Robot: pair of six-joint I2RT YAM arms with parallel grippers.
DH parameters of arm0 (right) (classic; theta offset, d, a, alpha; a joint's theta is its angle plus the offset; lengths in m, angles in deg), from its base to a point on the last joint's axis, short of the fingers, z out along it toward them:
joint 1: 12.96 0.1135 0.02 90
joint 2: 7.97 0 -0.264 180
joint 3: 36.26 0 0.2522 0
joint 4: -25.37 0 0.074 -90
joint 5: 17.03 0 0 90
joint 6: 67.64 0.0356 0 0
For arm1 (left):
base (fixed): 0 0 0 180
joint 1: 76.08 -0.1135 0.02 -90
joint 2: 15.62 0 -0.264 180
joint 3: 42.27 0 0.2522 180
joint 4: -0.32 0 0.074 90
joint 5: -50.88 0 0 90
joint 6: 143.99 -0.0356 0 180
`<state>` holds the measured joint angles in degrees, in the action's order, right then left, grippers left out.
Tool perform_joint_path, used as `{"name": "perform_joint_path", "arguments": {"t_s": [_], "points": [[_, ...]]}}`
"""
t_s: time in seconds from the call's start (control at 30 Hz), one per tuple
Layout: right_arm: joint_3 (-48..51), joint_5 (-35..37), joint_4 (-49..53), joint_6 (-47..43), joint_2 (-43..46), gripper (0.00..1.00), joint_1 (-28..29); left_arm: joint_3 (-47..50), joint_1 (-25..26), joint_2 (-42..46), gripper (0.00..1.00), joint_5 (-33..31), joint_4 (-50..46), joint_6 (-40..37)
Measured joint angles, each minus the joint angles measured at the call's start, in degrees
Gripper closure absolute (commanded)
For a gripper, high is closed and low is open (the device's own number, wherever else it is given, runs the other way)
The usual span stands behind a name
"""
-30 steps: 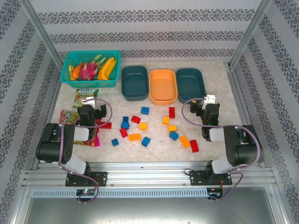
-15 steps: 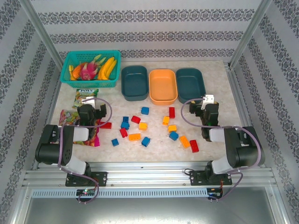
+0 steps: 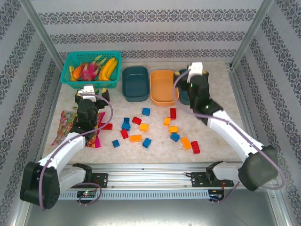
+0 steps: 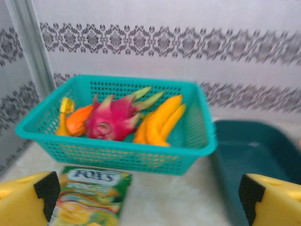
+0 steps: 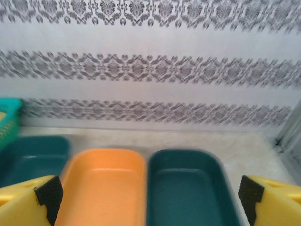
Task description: Sort the legos into containers by color
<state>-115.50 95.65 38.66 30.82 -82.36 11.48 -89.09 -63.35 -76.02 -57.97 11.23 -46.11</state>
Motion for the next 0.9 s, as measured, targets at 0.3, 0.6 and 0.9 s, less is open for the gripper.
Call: {"name": "perform_joint_path", "arguments": {"t_s": [0.3, 0.6, 0.9], "points": [[-15.5, -0.8, 38.2, 24.9, -7.0, 0.06, 2.1, -24.0, -0.7, 1.3, 0.00, -0.5, -46.8, 34.4], [2.6, -1.3, 55.6, 48.8, 4.0, 0.24, 3.9, -20.7, 8.5, 0.6, 0.00, 11.7, -64.1, 36.8], [8.9, -3.8, 58.0, 55.3, 6.9, 0.25, 3.9, -17.2, 15.1, 4.7, 0.00, 16.2, -68.0, 36.0]]}}
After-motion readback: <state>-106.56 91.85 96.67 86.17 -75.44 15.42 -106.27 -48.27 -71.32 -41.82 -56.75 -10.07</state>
